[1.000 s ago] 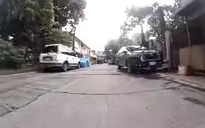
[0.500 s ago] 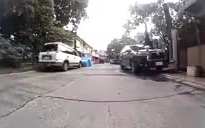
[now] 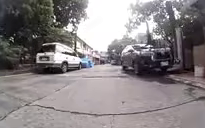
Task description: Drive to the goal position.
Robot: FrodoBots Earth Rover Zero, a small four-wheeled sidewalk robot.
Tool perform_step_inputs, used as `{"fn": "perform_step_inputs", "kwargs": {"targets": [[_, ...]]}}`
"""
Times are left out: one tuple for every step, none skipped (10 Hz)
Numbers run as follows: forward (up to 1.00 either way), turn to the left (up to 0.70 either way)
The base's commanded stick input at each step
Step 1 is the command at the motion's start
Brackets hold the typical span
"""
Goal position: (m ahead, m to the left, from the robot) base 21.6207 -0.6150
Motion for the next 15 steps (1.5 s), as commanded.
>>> {"fn": "perform_step_inputs", "kwargs": {"targets": [[0.70,0.00],[0.70,0.00],[0.70,0.00],[0.70,0.00],[0.70,0.00],[0.70,0.00],[0.70,0.00],[0.70,0.00],[0.70,0.00],[0.70,0.00],[0.70,0.00],[0.70,0.00],[0.70,0.00],[0.70,0.00],[0.70,0.00]]}}
